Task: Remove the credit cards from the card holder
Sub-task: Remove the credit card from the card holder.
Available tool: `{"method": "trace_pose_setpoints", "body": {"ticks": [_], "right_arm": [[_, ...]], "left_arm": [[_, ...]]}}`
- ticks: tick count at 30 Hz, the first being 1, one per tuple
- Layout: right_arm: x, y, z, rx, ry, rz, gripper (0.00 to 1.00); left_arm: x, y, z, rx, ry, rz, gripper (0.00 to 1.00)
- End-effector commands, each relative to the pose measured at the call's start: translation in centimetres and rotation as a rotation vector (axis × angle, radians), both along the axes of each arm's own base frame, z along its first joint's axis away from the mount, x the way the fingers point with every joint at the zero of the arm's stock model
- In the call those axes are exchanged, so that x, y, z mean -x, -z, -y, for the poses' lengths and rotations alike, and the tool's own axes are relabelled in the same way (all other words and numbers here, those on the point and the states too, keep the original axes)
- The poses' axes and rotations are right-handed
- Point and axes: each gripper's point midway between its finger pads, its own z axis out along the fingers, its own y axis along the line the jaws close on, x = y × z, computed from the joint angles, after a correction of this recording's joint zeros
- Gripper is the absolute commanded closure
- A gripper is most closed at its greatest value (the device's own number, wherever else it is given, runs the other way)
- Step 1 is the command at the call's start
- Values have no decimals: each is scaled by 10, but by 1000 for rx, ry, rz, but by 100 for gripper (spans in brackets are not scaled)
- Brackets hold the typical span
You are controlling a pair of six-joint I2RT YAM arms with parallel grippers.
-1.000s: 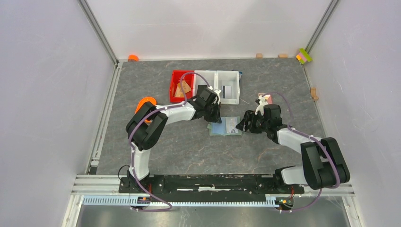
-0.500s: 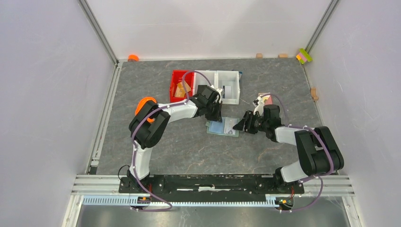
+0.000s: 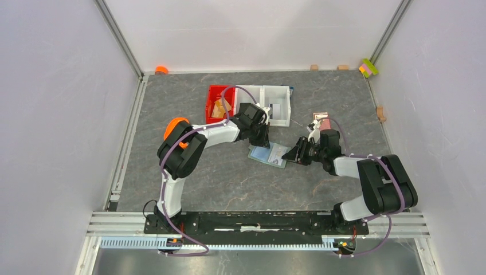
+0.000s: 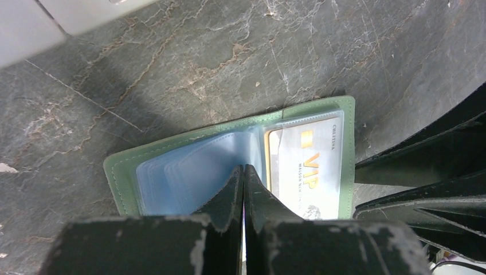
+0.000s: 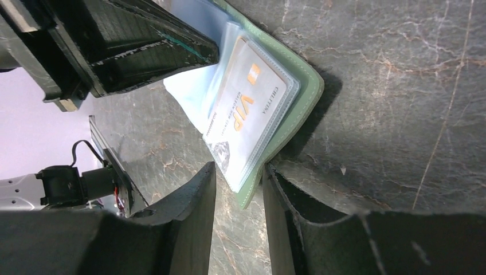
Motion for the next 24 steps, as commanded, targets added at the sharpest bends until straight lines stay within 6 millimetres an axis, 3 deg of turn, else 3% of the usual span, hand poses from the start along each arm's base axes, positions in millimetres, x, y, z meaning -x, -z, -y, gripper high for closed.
{"method": "trace_pose_setpoints", "body": {"ticks": [1, 11, 18, 24], "right_arm": [[-14, -28, -8, -69, 12, 115, 60], [-15, -34, -8, -102, 46, 140, 61], [-20, -61, -15, -181, 26, 233, 59], [-16, -36, -9, -107, 42, 150, 59]], "left_arm": [[13, 22, -3, -48, 50, -49, 98], [14, 25, -3, -52, 50, -62, 98], [14, 27, -2, -51, 52, -71, 98], [14, 29, -1, -43, 51, -85, 98]]}}
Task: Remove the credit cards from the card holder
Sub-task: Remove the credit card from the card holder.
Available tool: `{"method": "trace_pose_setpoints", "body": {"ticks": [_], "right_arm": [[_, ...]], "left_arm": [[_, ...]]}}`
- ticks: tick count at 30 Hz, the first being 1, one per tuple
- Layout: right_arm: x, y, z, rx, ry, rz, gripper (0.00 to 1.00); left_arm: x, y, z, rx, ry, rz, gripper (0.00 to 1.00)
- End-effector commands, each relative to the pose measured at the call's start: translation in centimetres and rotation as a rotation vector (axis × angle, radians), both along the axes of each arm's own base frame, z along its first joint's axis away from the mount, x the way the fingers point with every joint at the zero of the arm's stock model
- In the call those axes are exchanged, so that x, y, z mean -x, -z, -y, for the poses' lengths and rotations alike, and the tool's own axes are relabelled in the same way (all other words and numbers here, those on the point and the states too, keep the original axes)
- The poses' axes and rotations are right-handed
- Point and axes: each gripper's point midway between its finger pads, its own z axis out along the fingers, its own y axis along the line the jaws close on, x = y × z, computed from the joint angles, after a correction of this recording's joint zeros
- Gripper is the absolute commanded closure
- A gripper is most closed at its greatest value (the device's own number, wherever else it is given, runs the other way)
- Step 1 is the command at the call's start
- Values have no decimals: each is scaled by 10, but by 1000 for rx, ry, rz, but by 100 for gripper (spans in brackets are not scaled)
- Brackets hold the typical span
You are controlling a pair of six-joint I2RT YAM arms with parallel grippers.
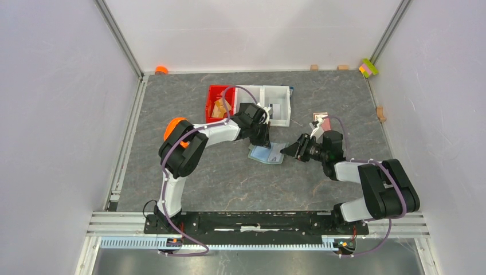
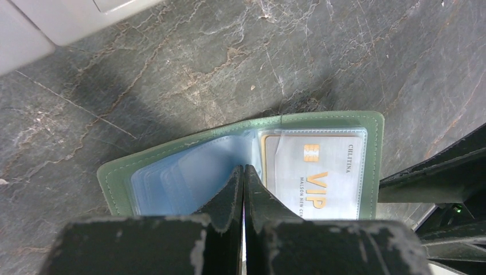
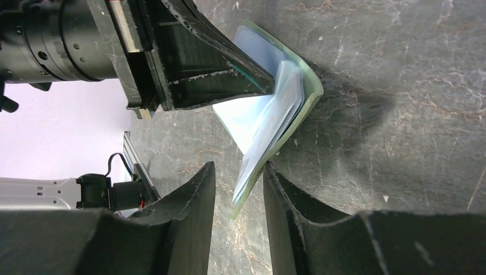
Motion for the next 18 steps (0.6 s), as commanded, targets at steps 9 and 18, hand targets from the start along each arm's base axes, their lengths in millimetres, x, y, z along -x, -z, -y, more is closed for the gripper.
{"method": "trace_pose_setpoints", "body": {"ticks": [9, 18], "right_arm": [[7, -3, -24, -21, -54, 20, 57], [0, 30, -4, 162, 59, -71, 58]], "left_arm": [[18, 32, 2, -15, 50, -106, 98], [16, 30, -1, -21, 38, -95, 98]]}}
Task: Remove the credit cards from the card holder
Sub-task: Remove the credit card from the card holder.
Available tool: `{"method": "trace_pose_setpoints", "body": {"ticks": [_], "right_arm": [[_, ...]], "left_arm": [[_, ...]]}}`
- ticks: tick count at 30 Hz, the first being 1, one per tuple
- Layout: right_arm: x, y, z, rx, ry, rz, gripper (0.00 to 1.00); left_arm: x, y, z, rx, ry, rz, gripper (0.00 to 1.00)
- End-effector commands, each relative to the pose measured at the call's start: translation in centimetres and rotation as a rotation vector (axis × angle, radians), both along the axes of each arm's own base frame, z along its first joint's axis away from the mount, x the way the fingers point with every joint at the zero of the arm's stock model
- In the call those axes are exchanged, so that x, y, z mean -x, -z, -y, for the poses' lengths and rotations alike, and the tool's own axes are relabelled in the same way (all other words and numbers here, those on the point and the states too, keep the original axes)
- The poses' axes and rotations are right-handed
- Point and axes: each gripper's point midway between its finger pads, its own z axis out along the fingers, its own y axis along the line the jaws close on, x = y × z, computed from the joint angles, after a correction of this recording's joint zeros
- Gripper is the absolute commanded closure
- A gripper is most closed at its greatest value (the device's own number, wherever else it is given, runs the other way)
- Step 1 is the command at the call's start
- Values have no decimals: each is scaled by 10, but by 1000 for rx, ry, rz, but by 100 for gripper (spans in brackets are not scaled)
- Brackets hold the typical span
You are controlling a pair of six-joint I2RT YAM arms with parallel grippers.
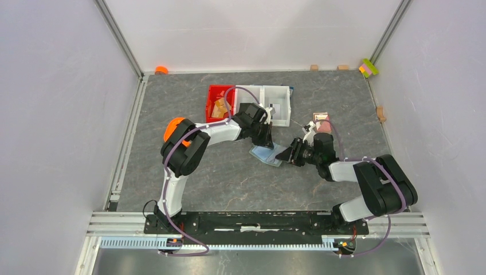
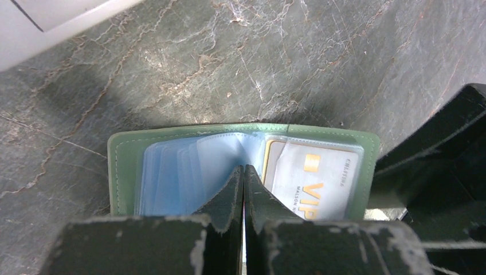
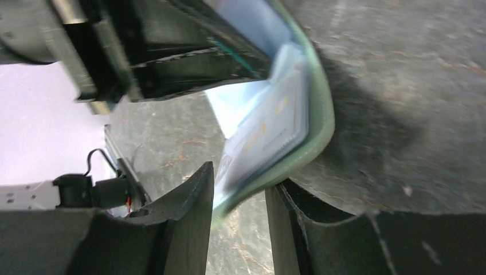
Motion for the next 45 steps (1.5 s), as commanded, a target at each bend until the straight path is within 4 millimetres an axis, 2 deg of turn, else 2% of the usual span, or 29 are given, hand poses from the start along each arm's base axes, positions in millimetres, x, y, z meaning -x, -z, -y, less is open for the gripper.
{"method": "trace_pose_setpoints", "body": {"ticks": [1, 3, 9, 11, 19, 21, 24, 30, 36, 41, 43, 45], "right_arm": [[-14, 12, 18, 132, 96, -4, 58], [-14, 15, 22, 146, 112, -6, 61], [-12, 14, 19, 115, 96, 11, 93], [-14, 8, 18, 109, 78, 42, 99], [-24, -19, 24, 136, 6, 197, 100], [-23, -28, 20, 94, -22, 227, 100], [-23, -39, 19, 51, -35, 261, 100], [-21, -55, 14, 16, -81, 314, 99], [-21, -57, 13, 10, -100, 314, 99], [-23, -60, 13, -1, -99, 315, 98], [-29, -50, 20, 67, -66, 282, 97], [-35, -29, 35, 199, -31, 196, 97]], "left_arm": [[13, 29, -13, -79, -2, -61, 98], [13, 27, -14, -76, -8, -52, 98], [12, 12, -9, -11, -3, -27, 98], [10, 1, -10, 34, -9, -8, 97], [3, -56, -20, 246, -58, 126, 94], [4, -66, -18, 306, -49, 135, 92], [9, -81, -13, 419, -19, 132, 82], [17, -110, -7, 659, 47, 97, 80], [22, -112, 0, 699, 86, 56, 80], [16, -91, -1, 608, 47, 29, 80], [10, -84, -7, 540, 12, 61, 78], [2, -73, -18, 444, -45, 91, 74]]}}
